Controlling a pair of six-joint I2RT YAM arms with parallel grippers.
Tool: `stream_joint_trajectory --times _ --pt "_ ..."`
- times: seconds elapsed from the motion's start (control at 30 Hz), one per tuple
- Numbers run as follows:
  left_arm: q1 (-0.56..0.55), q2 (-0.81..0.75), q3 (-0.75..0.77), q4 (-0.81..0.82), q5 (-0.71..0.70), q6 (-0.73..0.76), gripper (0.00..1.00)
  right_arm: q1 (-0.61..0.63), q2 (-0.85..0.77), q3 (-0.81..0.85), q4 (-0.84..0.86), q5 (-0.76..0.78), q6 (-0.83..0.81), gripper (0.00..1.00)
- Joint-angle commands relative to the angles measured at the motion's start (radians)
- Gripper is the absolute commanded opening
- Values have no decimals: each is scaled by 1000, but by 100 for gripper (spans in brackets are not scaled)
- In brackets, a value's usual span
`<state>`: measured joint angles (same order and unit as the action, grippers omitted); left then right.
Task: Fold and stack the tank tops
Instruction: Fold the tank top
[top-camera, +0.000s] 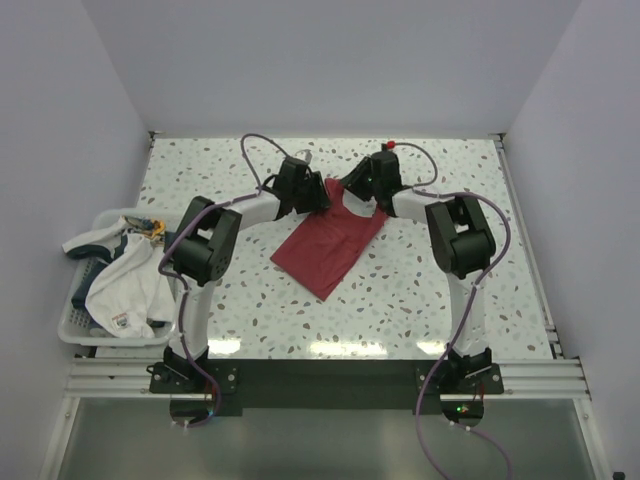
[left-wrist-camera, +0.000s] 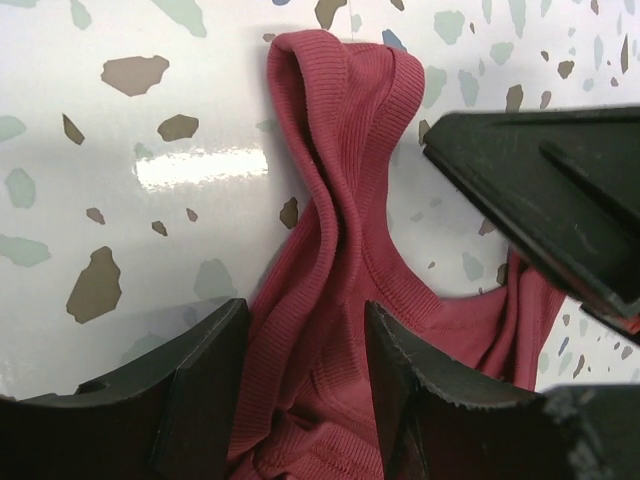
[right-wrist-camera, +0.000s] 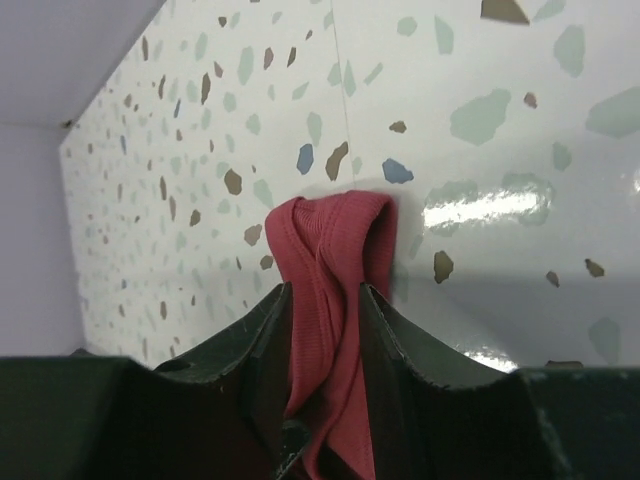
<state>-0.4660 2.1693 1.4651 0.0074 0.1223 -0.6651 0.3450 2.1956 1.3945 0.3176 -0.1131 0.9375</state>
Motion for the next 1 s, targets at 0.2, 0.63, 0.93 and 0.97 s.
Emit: stream_joint_trajectory --times 0.2,0.63,0.93,0.97 --pt "-14 -2 23 34 -4 44 54 35 -22 287 -437 136 -253 36" --pt "26 8 74 131 11 30 58 92 -273 46 -534 222 -368 36" --pt "107 -291 -118 -118 -178 -65 64 333 -548 -176 -632 375 -540 37" --pt "106 -375 -168 -130 -194 -114 64 356 -563 -190 -641 385 -554 37"
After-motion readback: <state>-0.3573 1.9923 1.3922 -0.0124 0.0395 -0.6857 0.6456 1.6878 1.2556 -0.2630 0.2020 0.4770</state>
